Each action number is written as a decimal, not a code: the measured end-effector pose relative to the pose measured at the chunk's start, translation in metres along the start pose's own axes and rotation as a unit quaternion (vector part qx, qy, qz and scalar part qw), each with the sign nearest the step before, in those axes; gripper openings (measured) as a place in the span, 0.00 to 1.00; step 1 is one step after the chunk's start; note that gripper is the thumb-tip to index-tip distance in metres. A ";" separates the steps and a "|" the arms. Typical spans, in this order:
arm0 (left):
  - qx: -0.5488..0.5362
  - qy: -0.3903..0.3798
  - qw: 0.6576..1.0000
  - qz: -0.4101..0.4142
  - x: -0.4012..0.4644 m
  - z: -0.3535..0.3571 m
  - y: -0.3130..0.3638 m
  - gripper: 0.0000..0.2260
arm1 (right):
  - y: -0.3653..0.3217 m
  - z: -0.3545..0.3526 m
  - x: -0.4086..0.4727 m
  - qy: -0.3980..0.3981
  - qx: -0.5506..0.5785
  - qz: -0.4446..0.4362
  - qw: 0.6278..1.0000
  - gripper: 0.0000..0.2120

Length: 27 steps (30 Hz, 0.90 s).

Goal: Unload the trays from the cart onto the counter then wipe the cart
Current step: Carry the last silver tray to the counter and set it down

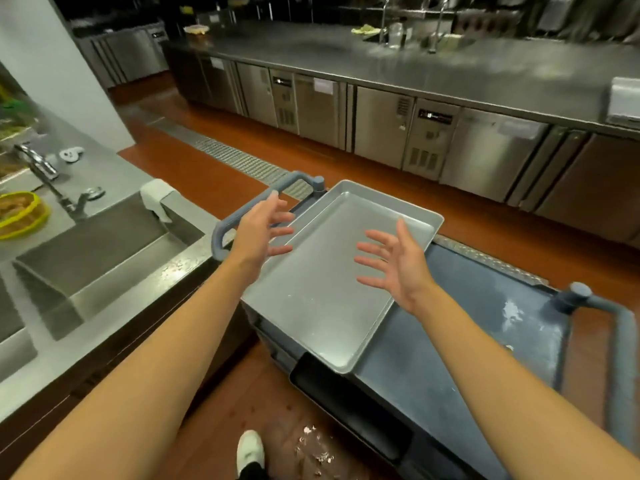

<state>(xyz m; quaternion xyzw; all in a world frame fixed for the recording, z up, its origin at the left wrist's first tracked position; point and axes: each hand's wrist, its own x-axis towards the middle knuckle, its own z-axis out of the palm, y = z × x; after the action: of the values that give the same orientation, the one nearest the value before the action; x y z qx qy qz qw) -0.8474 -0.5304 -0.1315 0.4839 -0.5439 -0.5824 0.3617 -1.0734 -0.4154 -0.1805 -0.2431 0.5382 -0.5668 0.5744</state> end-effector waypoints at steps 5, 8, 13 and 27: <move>0.014 -0.064 0.998 -0.012 0.101 -0.014 -0.011 0.24 | 0.006 0.010 0.056 0.078 0.002 0.004 0.997 0.35; 0.026 -0.124 0.992 -0.013 0.163 -0.023 -0.018 0.25 | 0.008 0.018 0.095 0.137 0.015 -0.020 0.990 0.35; 0.066 -0.198 0.976 -0.057 0.238 -0.027 -0.020 0.22 | 0.009 0.032 0.125 0.234 0.048 -0.019 0.971 0.36; 0.088 -0.299 0.948 -0.065 0.290 0.006 -0.036 0.20 | 0.010 0.046 0.143 0.329 0.104 -0.013 0.938 0.34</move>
<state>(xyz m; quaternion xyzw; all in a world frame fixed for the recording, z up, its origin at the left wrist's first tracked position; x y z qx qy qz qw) -0.9273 -0.7983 -0.2161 0.3520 -0.6432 -0.6726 0.0997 -1.0599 -0.5593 -0.2245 0.0109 0.6322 -0.6755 0.3792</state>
